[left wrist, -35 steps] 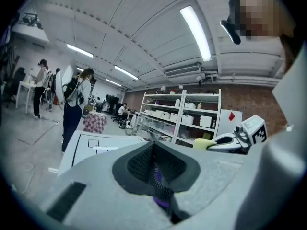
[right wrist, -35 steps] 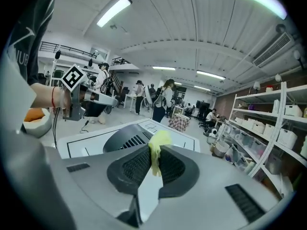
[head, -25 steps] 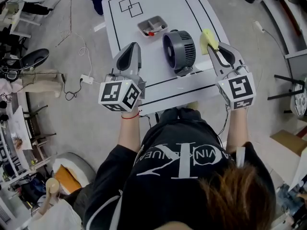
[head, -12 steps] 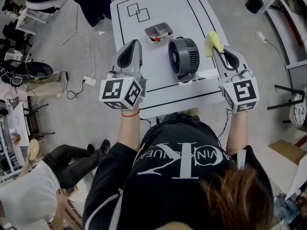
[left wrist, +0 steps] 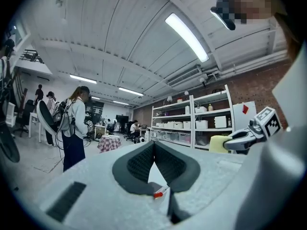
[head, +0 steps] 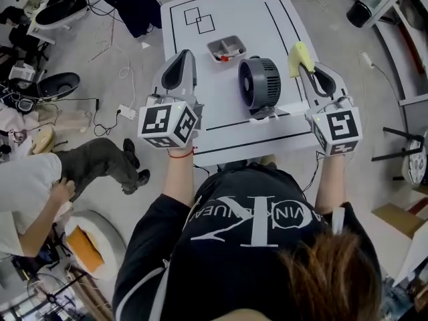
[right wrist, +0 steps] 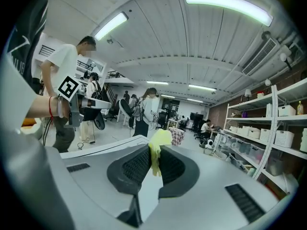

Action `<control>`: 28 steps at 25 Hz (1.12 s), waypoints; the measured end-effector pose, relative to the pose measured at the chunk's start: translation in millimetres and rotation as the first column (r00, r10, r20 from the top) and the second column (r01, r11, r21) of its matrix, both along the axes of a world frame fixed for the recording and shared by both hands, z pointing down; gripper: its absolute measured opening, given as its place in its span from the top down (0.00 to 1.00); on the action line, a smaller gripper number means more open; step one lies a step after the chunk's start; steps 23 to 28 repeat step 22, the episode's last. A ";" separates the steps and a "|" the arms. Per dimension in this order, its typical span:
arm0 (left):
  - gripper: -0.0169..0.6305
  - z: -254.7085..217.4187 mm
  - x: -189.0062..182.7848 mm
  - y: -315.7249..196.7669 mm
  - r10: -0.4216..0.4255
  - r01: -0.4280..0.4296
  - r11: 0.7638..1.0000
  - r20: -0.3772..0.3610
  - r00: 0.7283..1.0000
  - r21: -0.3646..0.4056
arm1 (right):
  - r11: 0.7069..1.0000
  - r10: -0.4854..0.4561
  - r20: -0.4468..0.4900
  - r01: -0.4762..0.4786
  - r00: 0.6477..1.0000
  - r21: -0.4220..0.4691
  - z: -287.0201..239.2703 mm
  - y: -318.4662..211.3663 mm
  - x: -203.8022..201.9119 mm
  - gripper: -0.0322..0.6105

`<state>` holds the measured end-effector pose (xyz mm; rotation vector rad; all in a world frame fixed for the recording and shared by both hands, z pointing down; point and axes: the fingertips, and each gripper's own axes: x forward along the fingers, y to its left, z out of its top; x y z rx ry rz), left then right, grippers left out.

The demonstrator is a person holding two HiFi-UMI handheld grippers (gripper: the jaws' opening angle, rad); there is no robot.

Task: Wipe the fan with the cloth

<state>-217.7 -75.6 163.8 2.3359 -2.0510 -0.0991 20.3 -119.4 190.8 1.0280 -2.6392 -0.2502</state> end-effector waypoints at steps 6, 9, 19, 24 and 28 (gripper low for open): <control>0.96 -8.7 -2.8 0.8 -0.021 0.020 0.999 0.011 1.000 0.024 | 1.000 -0.012 0.005 0.012 1.000 0.017 -8.5 -0.9 -4.8 0.90; 0.96 -10.8 -3.6 1.0 -0.033 0.032 0.999 0.012 0.999 0.031 | 1.000 -0.022 0.007 0.022 1.000 0.022 -9.6 -1.8 -5.5 0.90; 0.96 -17.0 -2.4 3.0 -0.048 0.047 0.998 0.021 0.999 0.036 | 0.999 -0.043 0.008 0.043 0.999 0.025 -11.3 -2.0 -6.3 0.90; 0.96 -19.0 -3.8 3.9 -0.055 0.055 0.998 0.021 0.998 0.035 | 0.999 -0.048 0.011 0.048 0.999 0.023 -13.4 -1.9 -8.0 0.90; 0.96 -19.0 -3.8 3.9 -0.055 0.055 0.998 0.021 0.998 0.035 | 0.999 -0.048 0.011 0.048 0.999 0.023 -13.4 -1.9 -8.0 0.90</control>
